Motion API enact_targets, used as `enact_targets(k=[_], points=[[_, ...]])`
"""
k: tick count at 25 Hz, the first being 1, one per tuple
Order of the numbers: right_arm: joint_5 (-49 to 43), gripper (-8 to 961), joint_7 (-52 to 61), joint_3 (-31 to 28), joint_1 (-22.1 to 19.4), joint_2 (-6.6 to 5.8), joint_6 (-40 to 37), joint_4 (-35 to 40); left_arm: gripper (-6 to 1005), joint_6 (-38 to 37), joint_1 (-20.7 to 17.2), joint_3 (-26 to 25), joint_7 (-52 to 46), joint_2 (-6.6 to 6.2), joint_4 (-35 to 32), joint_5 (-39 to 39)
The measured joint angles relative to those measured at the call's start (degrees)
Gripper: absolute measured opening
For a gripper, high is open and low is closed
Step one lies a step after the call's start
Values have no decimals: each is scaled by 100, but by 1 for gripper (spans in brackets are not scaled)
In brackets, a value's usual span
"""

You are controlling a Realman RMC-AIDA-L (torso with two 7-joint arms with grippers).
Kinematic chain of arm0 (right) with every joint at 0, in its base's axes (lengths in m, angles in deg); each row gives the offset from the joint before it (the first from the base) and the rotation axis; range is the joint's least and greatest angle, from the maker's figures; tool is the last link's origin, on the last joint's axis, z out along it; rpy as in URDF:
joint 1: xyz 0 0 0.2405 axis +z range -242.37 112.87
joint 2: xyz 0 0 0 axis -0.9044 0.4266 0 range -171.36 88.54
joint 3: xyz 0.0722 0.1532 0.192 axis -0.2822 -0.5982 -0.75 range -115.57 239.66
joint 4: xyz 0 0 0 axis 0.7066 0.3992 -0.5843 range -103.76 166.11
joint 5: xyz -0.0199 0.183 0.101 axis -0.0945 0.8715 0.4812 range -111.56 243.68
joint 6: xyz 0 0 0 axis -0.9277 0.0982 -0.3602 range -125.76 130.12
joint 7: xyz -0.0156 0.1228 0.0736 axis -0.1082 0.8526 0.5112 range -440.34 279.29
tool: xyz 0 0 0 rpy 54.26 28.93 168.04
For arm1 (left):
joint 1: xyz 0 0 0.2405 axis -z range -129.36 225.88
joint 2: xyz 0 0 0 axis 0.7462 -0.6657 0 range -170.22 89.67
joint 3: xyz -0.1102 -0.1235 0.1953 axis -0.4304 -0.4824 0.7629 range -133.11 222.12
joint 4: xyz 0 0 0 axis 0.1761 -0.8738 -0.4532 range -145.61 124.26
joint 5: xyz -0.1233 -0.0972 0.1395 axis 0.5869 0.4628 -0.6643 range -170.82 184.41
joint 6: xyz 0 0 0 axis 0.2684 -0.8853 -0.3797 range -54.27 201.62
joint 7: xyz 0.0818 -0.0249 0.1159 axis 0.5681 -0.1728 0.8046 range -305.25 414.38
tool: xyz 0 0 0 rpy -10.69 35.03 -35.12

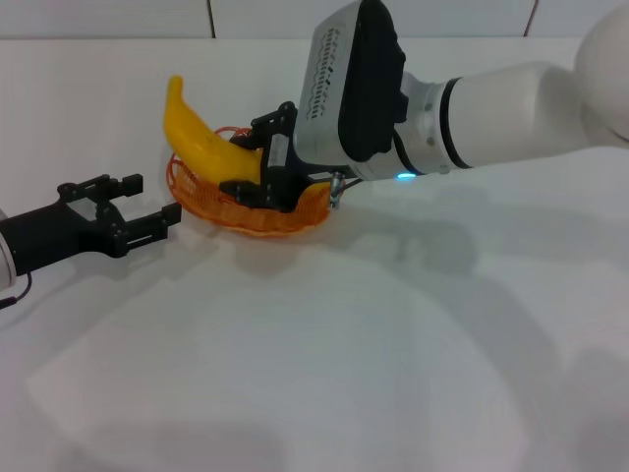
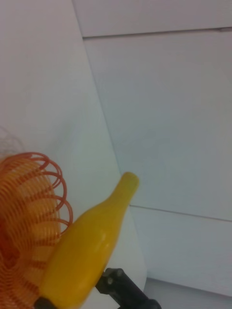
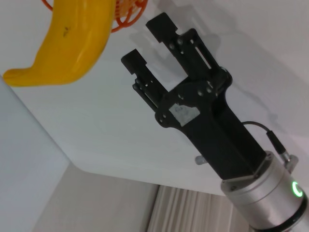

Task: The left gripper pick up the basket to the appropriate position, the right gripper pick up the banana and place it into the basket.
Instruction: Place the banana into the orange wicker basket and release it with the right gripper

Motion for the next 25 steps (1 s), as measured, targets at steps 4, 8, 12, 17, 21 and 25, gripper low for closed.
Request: enact_targets(k=[4, 8, 12, 17, 21, 25], points=[[0, 552, 0, 49, 2, 0, 10, 6, 741, 1, 3, 0, 0, 3, 3, -2], [5, 560, 1, 52, 2, 7, 22, 5, 741, 1, 9, 0, 0, 3, 5, -6], [62, 568, 12, 52, 4, 9, 27, 6, 741, 1, 9, 0, 0, 8, 5, -8], [65, 598, 14, 50, -26, 9, 26, 40, 741, 1, 9, 0, 0, 28, 5, -49], [72, 685, 15, 43, -249, 4, -57, 384, 741, 2, 7, 0, 0, 38, 6, -75], [78, 708, -28, -111, -675, -26, -479, 979, 741, 8, -8, -1, 1, 38, 4, -77]])
